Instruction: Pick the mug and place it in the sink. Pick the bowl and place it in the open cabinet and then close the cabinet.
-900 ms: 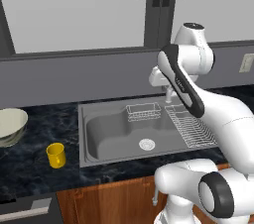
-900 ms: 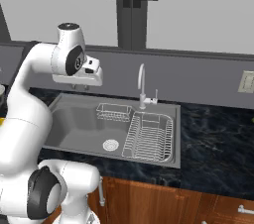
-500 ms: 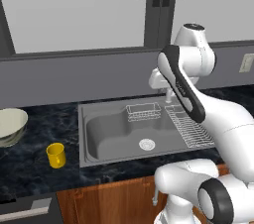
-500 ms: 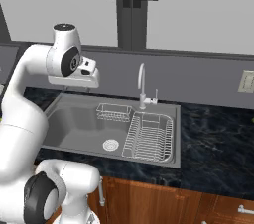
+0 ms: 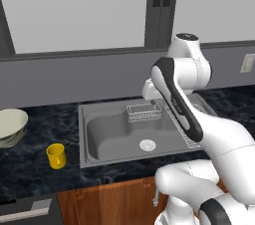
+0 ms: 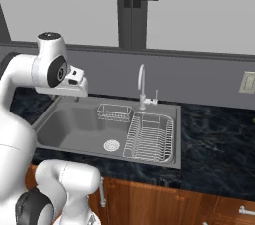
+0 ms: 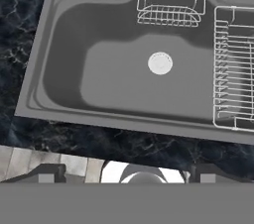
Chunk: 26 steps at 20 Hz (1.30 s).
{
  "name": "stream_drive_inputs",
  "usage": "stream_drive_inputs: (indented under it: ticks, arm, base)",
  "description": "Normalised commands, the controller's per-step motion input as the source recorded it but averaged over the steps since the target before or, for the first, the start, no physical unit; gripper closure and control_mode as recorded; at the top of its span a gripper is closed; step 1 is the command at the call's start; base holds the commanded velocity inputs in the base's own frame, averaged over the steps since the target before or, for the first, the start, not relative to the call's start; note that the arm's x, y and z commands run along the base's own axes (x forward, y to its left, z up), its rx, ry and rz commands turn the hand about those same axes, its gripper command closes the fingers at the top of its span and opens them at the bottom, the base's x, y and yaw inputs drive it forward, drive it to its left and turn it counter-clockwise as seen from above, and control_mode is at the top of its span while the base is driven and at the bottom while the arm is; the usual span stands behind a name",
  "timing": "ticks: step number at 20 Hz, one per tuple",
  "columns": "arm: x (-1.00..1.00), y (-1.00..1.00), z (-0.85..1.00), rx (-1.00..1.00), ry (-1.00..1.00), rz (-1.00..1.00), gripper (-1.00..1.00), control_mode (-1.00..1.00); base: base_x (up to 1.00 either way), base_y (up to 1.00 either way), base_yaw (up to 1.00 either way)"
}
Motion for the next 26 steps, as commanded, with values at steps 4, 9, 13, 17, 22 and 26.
stream_drive_inputs:
  ticks: [4,9,13,17,22,26]
  arm:
    - [-0.25,0.2,-0.2,0.0,0.0,0.0,-1.0,-1.0]
    - [-0.32,0.21,-0.18,0.0,0.0,0.0,-1.0,-1.0]
    - [-0.18,0.19,-0.06,0.0,0.0,0.0,-1.0,-1.0]
    - [-0.13,0.28,-0.04,0.0,0.0,0.0,-1.0,-1.0]
    - [-0.09,0.46,-0.05,0.0,0.0,0.0,-1.0,-1.0]
    - [-0.13,0.46,-0.11,0.0,0.0,0.0,-1.0,-1.0]
  base:
    - [0.0,0.0,0.0]
    - [0.0,0.0,0.0]
    - [0.0,0.0,0.0]
    - [0.0,0.0,0.0]
    - [0.0,0.0,0.0]
    - [0.0,0.0,0.0]
